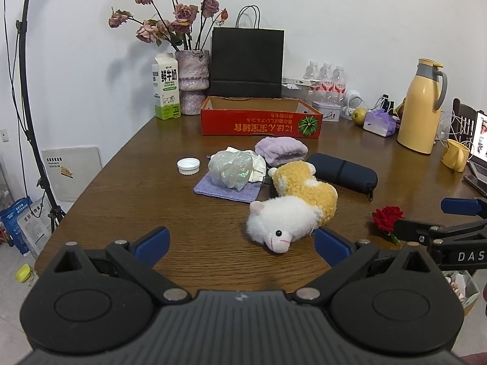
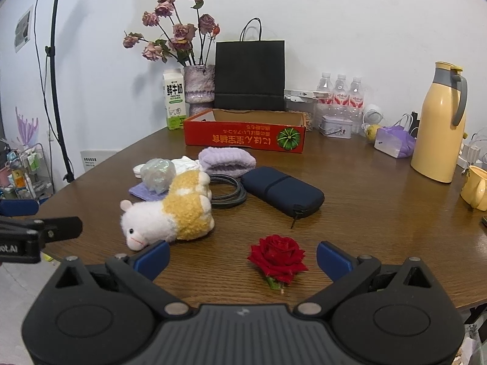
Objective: Organize objects
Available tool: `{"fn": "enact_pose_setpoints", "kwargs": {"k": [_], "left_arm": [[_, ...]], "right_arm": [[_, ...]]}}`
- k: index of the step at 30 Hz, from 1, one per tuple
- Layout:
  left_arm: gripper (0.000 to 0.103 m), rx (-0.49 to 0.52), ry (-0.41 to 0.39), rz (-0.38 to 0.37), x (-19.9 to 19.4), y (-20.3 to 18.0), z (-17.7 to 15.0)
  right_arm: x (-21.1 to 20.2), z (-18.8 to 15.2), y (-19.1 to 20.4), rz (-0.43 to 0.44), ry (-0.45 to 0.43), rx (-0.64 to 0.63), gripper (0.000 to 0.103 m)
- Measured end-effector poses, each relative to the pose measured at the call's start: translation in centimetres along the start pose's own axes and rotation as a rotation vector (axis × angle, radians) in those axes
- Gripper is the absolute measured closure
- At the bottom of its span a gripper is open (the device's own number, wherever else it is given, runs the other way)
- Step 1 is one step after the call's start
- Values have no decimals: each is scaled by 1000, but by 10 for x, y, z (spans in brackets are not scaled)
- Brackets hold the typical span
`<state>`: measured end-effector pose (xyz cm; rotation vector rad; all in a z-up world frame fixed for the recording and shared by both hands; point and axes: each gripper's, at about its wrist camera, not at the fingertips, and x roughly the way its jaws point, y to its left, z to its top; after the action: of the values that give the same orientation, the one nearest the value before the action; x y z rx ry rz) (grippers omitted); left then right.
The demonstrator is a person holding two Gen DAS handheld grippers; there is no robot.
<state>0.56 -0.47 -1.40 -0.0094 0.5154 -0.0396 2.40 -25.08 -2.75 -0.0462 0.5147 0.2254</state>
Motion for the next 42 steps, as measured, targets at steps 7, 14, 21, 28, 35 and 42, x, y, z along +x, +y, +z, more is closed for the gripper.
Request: {"fn": "enact_pose_setpoints", "kwargs": {"k": [7, 14, 21, 28, 35, 42], "left_arm": [[0, -6, 36, -15, 18, -2, 0], [0, -12, 34, 1, 33, -7, 2], [0, -26, 38, 4, 49, -13, 5], [0, -15, 46, 8, 63, -24, 6], [0, -17, 48, 12, 70, -29, 8], [0, -23, 43, 20, 74, -32, 10]], "right_arm": [[17, -6, -13, -25, 8, -16, 0], [42, -12, -27, -22, 26, -46, 2], [63, -14, -36, -7, 54, -48, 2], [81, -17, -47, 15, 80, -31, 7], [89, -19, -52, 50, 71, -41, 19], [89, -20, -51, 99, 46, -64, 39]]}}
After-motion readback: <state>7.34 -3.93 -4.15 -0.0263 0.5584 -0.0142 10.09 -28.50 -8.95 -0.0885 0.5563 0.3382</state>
